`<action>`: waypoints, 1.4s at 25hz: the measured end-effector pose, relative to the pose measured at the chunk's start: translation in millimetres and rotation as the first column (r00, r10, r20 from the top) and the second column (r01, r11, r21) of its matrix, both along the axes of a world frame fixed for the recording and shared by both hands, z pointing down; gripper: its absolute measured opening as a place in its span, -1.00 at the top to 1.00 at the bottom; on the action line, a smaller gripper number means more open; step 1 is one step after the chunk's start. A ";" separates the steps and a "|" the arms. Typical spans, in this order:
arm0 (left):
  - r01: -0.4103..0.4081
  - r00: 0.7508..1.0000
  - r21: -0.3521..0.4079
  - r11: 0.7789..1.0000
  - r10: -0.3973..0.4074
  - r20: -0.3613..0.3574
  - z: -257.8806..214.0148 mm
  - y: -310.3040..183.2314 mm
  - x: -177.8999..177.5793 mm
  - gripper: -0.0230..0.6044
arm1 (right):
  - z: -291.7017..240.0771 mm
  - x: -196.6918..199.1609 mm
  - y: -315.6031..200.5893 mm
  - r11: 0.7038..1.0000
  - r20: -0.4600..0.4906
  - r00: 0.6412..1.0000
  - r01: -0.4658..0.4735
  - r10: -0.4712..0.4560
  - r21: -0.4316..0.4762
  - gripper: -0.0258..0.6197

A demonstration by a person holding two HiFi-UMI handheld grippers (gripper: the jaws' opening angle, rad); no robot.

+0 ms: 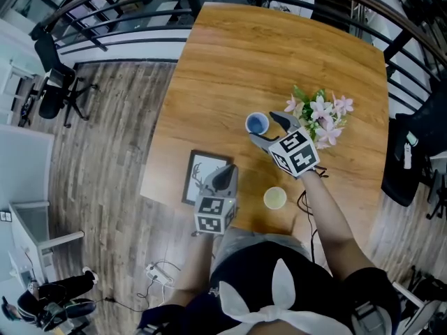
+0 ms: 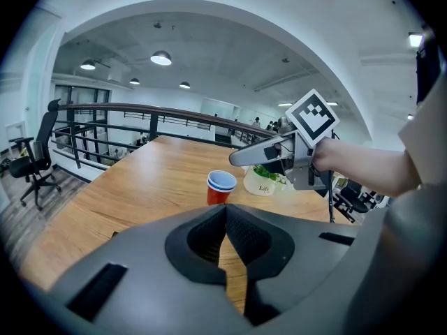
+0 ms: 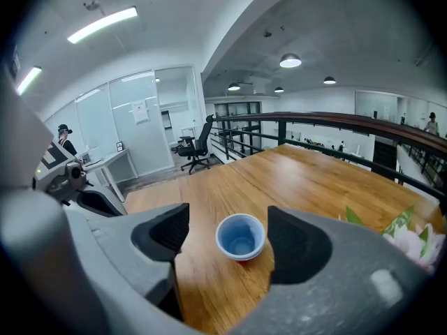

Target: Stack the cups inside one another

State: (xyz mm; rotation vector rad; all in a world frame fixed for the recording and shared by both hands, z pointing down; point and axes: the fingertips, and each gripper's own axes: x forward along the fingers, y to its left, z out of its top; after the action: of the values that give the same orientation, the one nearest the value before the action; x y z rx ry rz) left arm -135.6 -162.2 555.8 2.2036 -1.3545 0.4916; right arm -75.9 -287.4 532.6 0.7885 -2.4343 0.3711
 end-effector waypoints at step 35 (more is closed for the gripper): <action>0.001 1.000 0.046 0.999 -0.002 0.007 -22.7 71.2 11.7 0.87 | 4.1 48.9 181.6 1.000 -0.007 1.000 0.018 -0.018 -0.013 -0.15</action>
State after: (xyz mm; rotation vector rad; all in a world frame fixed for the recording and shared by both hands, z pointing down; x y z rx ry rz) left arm -123.9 -91.0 533.1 2.2396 -1.3841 0.4731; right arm -27.1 -105.8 536.7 0.7611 -2.4283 0.3766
